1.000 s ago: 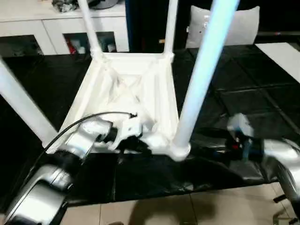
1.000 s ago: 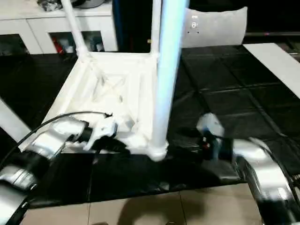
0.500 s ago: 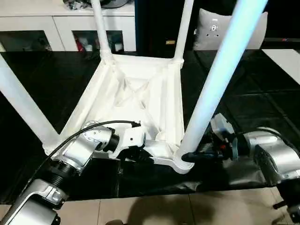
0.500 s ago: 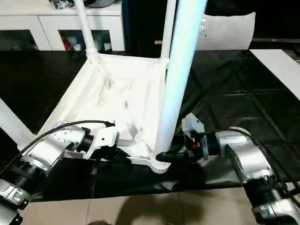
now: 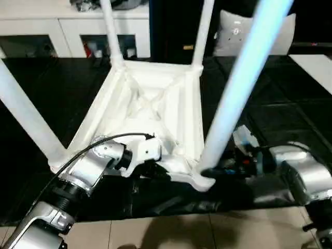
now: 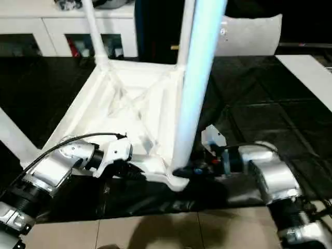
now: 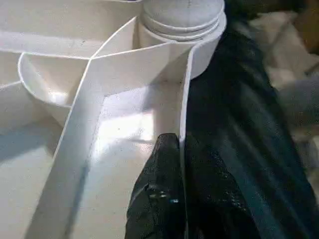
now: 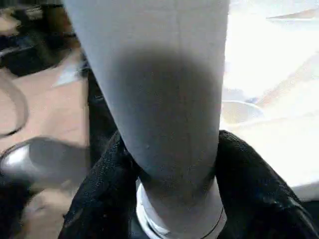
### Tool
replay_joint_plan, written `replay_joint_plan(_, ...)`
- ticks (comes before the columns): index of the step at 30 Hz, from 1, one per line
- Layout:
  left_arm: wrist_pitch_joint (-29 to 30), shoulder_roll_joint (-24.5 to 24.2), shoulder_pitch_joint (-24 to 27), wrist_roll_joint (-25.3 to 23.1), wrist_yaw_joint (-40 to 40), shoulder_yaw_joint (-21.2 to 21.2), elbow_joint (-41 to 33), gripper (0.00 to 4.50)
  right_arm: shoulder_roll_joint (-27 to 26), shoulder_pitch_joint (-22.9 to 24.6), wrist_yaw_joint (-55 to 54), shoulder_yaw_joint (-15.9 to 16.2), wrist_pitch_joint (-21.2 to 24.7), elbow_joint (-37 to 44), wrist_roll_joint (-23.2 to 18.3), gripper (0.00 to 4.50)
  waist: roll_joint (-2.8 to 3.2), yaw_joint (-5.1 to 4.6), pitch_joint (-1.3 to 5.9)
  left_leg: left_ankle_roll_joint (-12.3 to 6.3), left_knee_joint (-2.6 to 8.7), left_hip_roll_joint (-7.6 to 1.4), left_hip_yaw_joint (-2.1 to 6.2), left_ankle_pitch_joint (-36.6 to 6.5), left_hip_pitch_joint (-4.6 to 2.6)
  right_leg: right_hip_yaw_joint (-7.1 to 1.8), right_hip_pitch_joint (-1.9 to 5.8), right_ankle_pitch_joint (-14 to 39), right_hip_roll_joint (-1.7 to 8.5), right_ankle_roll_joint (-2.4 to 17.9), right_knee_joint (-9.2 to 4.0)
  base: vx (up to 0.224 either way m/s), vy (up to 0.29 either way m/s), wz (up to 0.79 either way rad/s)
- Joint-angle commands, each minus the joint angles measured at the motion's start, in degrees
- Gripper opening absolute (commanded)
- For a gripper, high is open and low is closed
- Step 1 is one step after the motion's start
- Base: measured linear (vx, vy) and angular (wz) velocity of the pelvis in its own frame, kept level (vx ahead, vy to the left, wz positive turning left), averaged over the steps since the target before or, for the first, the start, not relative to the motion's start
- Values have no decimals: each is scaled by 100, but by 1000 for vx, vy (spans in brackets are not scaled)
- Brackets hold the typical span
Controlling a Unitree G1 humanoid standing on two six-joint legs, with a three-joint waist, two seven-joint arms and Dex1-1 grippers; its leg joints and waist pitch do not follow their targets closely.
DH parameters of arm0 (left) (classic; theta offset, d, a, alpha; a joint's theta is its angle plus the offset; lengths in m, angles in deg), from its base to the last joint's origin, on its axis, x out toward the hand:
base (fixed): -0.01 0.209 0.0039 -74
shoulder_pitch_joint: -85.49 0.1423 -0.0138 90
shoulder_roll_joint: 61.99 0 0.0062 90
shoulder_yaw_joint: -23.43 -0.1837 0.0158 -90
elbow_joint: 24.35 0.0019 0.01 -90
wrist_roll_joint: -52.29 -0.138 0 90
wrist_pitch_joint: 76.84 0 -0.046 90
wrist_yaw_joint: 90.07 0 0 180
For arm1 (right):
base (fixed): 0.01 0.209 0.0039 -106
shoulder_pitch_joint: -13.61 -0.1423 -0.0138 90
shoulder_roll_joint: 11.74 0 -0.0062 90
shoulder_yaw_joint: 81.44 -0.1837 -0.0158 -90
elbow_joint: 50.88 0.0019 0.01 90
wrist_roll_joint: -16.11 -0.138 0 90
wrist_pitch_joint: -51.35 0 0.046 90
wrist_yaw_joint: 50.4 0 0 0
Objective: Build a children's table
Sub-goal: Rotate leg to tighten
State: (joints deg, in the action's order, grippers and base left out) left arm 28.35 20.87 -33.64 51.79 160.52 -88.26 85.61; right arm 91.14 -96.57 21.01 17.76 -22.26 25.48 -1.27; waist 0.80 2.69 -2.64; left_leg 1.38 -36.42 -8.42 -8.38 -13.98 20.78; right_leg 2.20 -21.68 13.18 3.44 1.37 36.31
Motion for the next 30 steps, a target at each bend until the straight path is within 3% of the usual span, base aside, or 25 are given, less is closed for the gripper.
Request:
replay_joint_plan(1,502,511,-59,60,-791,136,1,0,-702,71,-1331,211,472,23,258,193,-55,-6,239,-392,545,-468,121,-468,-19,-245,277,751,569,1696,-448,-64,-5,-8)
replay_joint_plan(2,547,568,-83,65,-874,167,28,0,-822,71,-1521,164,554,25,241,191,-55,-97,198,-126,596,-433,146,-821,21,-226,319,1532,579,1446,-523,-58,-5,-18)
replay_joint_plan(3,560,584,-89,67,-897,176,36,0,-856,72,-1574,151,576,26,236,191,-58,-121,201,-26,608,-429,157,-970,16,-213,334,1908,588,1294,-556,-58,-5,-18)
replay_joint_plan(4,641,707,-129,43,-1109,225,112,0,-1027,95,-1872,119,679,53,289,190,-54,-141,190,35,617,-429,151,-1114,-6,-212,303,2210,588,1172,-594,-53,-6,-13)
replay_joint_plan(5,794,980,-230,4,-1523,316,280,0,-1391,139,-2578,68,923,80,509,190,-84,-206,184,124,605,-428,127,-1444,-88,-238,200,2621,566,991,-683,0,0,0)
replay_joint_plan(8,928,1261,-355,-7,-1942,440,428,0,-1805,109,-3549,-83,1162,22,800,190,-74,-213,159,148,641,-384,130,-1477,-107,-245,159,3105,543,716,-748,0,0,0)
replay_joint_plan(9,981,1494,-483,-36,-2347,562,554,0,-2191,21,-4339,-320,1352,-38,883,190,-42,-219,162,183,645,-377,143,-1531,-123,-249,133,3267,549,625,-771,0,0,0)
replay_joint_plan(10,981,1494,-483,-36,-2347,562,554,0,-2191,21,-4339,-320,1352,-38,883,190,-38,-227,172,220,652,-386,150,-1548,-127,-248,122,3266,547,602,-769,0,0,0)
replay_joint_plan(11,999,1585,-532,-50,-2493,615,602,0,-2325,-25,-4619,-403,1378,-67,921,190,-40,-226,190,225,678,-407,182,-1533,-95,-242,169,3082,559,594,-744,0,0,0)
replay_joint_plan(13,883,1736,-656,-190,-2775,611,751,0,-2530,-84,-4976,-561,1188,-139,871,190,-2,-229,200,202,692,-424,154,-1480,-119,-261,134,2640,533,681,-737,0,0,0)
replay_joint_plan(14,849,1774,-690,-243,-2845,597,794,0,-2587,-88,-5051,-607,1135,-133,858,245,6,-214,240,186,681,-433,139,-1323,-137,-274,158,2122,532,821,-702,0,0,0)
replay_joint_plan(15,814,1770,-699,-266,-2824,571,807,0,-2596,-65,-5011,-644,1115,-72,805,245,2,-211,245,158,689,-443,132,-1197,-119,-278,173,1800,523,907,-677,0,0,0)
replay_joint_plan(16,727,1731,-699,-301,-2747,511,824,0,-2555,2,-4862,-672,1046,84,755,259,33,-202,246,90,697,-450,114,-1098,-98,-280,194,1355,512,1052,-642,0,0,0)
replay_joint_plan(17,676,1692,-688,-316,-2675,469,827,0,-2506,54,-4738,-674,996,193,732,266,25,-195,258,28,684,-442,94,-1061,-97,-282,204,1213,513,1117,-636,0,0,0)
replay_joint_plan(19,530,1565,-654,-365,-2515,370,851,0,-2326,167,-4407,-678,960,417,660,296,4,-180,295,-110,652,-429,77,-676,-32,-285,265,795,536,1177,-604,0,0,0)
replay_joint_plan(22,149,1300,-554,-400,-2164,255,880,0,-1868,296,-3925,-784,873,663,507,315,-2,-98,314,-389,602,-414,41,-267,-17,-282,289,319,532,1216,-570,0,0,0)
replay_joint_plan(23,82,1254,-537,-413,-2097,239,902,0,-1759,314,-3785,-827,847,693,451,328,35,-52,335,-446,586,-413,40,-101,-5,-284,302,85,538,1246,-537,0,0,0)
replay_joint_plan(25,1,1205,-518,-427,-2029,220,919,0,-1624,331,-3640,-865,796,710,421,349,24,-30,347,-509,572,-417,40,63,-3,-259,304,-269,523,1339,-498,0,0,0)
replay_joint_plan(27,-231,1010,-453,-411,-1680,153,944,0,-1059,382,-2931,-931,653,708,315,361,-10,-19,341,-568,563,-419,26,30,3,-248,320,-221,528,1386,-503,0,0,0)
replay_joint_plan(30,-609,691,-406,-432,-1152,-38,930,0,-496,399,-2144,-862,473,689,273,393,22,-7,304,-558,585,-451,21,-273,-12,-235,281,320,523,1360,-559,0,0,0)
